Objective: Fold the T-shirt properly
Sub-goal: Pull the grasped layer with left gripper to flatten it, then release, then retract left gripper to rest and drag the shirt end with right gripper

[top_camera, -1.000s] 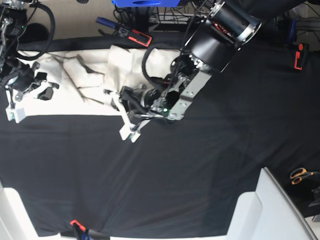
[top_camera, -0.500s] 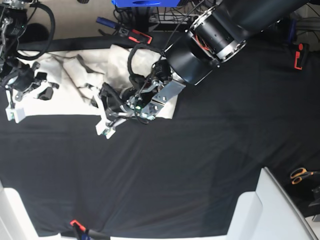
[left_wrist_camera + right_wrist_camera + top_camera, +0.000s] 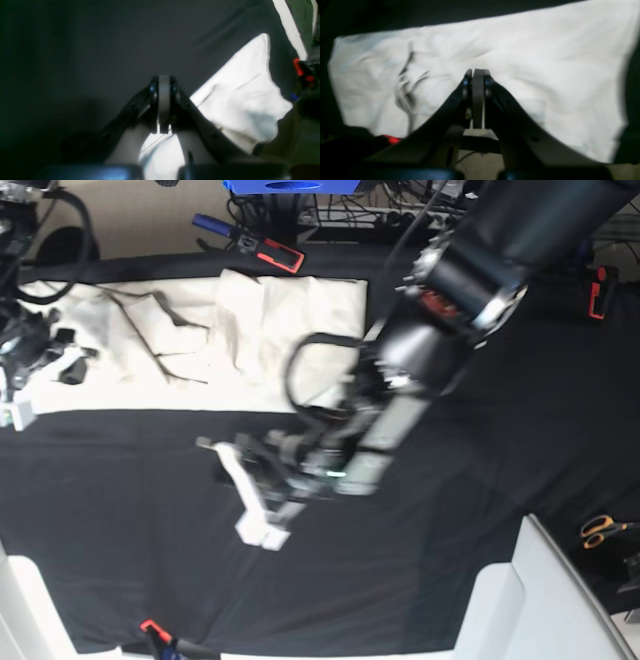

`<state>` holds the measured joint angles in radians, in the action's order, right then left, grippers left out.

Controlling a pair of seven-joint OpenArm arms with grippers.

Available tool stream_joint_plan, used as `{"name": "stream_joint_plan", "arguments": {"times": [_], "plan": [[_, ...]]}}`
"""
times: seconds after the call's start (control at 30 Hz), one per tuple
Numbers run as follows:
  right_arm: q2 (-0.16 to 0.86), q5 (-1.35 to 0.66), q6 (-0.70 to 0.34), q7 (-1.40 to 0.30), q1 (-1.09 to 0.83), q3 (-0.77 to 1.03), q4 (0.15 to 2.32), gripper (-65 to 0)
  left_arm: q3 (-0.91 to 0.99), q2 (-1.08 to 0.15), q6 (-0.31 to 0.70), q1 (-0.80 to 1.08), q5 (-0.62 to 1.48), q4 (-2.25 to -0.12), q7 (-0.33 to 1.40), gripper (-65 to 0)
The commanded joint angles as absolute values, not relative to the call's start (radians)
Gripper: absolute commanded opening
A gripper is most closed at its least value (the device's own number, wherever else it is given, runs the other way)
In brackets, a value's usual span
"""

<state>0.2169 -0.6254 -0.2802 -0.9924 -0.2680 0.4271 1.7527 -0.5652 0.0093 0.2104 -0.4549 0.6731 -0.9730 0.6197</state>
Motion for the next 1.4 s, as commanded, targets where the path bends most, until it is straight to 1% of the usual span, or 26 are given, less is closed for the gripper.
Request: {"name": "stream_joint_plan", "arguments": {"times": [0.0, 0.07, 0.1, 0.13, 0.2, 0.27, 0.3, 0.33, 0.4, 0.5, 0.57, 0.63, 0.7, 0.77, 0.83, 0.9, 0.93, 1.0, 1.03, 1.07, 1.2, 1.37], "plan": [[0.231, -0.654, -0.283, -0.983, -0.262, 0.483, 1.768, -64.8, -0.518, -0.031, 0.216, -0.443, 0.682, -1.058, 0.630, -65.0], [0.229, -0.736, -0.285, -1.004, -0.260, 0.595, 1.761, -63.9, -0.423, -0.113, 0.214, -0.355, 0.682, -1.190, 0.677, -65.0], [0.236, -0.796, -0.285, -1.029, -0.252, 0.650, 1.747, -61.2, -0.364, -0.154, 0.214, -0.295, 0.677, -1.254, 0.691, -65.0], [0.240, -0.863, -0.285, -1.059, -0.239, 0.702, 1.725, -57.0, -0.309, -0.193, 0.214, -0.234, 0.676, -1.311, 0.696, -65.0], [0.272, -0.981, -0.285, -1.133, -0.211, 0.774, 1.662, -44.0, -0.217, -0.274, 0.214, -0.107, 0.676, -1.415, 0.699, -65.0], [0.300, -1.081, -0.285, -1.199, -0.177, 0.819, 1.581, -28.8, -0.142, -0.335, 0.214, 0.007, 0.674, -1.494, 0.699, -65.0], [0.312, -1.124, -0.285, -1.224, -0.162, 0.834, 1.537, -22.2, -0.107, -0.372, 0.214, 0.064, 0.674, -1.526, 0.699, -65.0], [0.329, -1.168, -0.286, -1.241, -0.148, 0.851, 1.481, -18.2, -0.067, -0.401, 0.214, 0.117, 0.674, -1.561, 0.697, -65.0], [0.358, -1.230, -0.312, -1.245, -0.133, 0.860, 1.374, -18.6, 0.021, -0.438, 0.216, 0.220, 0.674, -1.613, 0.696, -65.0], [0.409, -1.242, -0.455, -1.242, -0.094, 0.852, 1.184, -18.3, 0.189, -0.447, 0.222, 0.354, 0.674, -1.676, 0.696, -65.0], [0.440, -1.196, -0.522, -1.242, -0.071, 0.852, 1.095, -18.3, 0.266, -0.447, 0.222, 0.407, 0.674, -1.709, 0.696, -65.0], [0.467, -1.099, -0.561, -1.242, -0.045, 0.852, 1.050, -18.3, 0.318, -0.447, 0.223, 0.452, 0.674, -1.733, 0.696, -65.0], [0.476, -1.000, -0.573, -1.239, -0.025, 0.857, 1.021, -18.3, 0.348, -0.447, 0.223, 0.476, 0.674, -1.739, 0.696, -65.0], [0.478, -0.921, -0.573, -1.208, -0.019, 0.855, 1.000, -18.2, 0.357, -0.447, 0.245, 0.483, 0.674, -1.739, 0.696, -65.0], [0.476, -0.857, -0.575, -1.145, -0.018, 0.854, 0.964, -18.2, 0.361, -0.447, 0.272, 0.493, 0.674, -1.741, 0.696, -65.0], [0.481, -0.812, -0.576, -1.086, -0.015, 0.854, 0.912, -18.2, 0.361, -0.447, 0.277, 0.496, 0.674, -1.742, 0.696, -65.0], [0.483, -0.805, -0.587, -1.059, -0.015, 0.852, 0.880, -18.2, 0.361, -0.447, 0.277, 0.496, 0.674, -1.742, 0.696, -65.0], [0.496, -0.800, -0.650, -1.018, -0.015, 0.851, 0.816, -18.2, 0.361, -0.447, 0.277, 0.496, 0.674, -1.742, 0.696, -65.0], [0.506, -0.800, -0.685, -1.000, -0.015, 0.831, 0.782, -18.2, 0.361, -0.446, 0.277, 0.496, 0.674, -1.742, 0.696, -65.0], [0.507, -0.800, -0.698, -0.980, -0.012, 0.791, 0.748, -18.2, 0.358, -0.441, 0.278, 0.495, 0.674, -1.742, 0.696, -65.0], [0.519, -0.803, -0.698, -0.920, -0.002, 0.653, 0.710, -18.5, 0.360, -0.427, 0.278, 0.493, 0.674, -1.742, 0.696, -65.0], [0.495, -0.805, -0.698, -0.951, -0.001, 0.636, 0.711, -18.8, 0.352, -0.426, 0.278, 0.493, 0.674, -1.742, 0.696, -65.0]]}}
